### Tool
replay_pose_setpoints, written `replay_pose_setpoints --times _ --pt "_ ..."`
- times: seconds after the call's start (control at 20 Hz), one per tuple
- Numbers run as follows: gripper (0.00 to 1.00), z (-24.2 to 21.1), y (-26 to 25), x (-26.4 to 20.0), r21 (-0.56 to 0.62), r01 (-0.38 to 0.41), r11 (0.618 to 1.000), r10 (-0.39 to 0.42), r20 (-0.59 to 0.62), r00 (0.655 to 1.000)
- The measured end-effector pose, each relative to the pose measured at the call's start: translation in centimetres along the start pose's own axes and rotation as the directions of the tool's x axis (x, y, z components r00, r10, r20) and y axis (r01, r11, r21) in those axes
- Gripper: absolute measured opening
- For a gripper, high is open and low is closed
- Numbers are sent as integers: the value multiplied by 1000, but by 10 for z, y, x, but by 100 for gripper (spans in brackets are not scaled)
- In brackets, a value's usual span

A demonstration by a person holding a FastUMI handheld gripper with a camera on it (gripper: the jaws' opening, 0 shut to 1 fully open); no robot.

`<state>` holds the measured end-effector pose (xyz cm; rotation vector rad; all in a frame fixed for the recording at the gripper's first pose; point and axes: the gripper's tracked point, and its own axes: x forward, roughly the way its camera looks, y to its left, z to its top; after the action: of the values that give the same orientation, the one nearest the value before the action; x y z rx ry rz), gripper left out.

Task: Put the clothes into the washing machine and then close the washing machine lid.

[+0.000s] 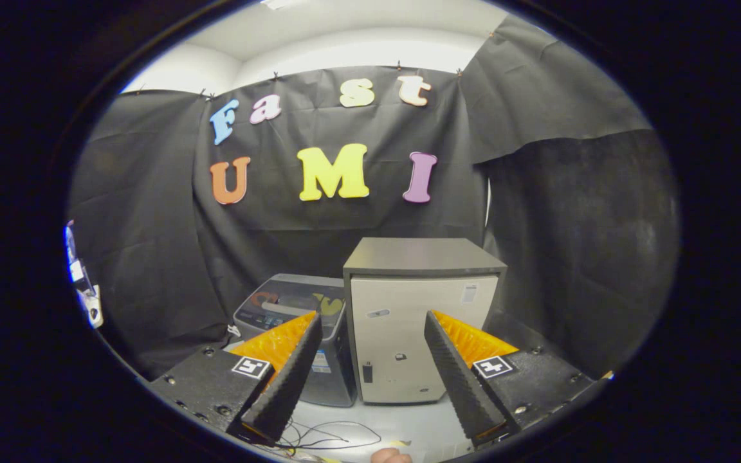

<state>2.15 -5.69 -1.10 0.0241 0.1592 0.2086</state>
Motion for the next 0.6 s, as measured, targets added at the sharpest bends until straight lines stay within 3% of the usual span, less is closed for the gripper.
replay_pose_setpoints --times 0.6 --pt "100 -3 -18 -16 19 -23 1000 23 -7 1000"
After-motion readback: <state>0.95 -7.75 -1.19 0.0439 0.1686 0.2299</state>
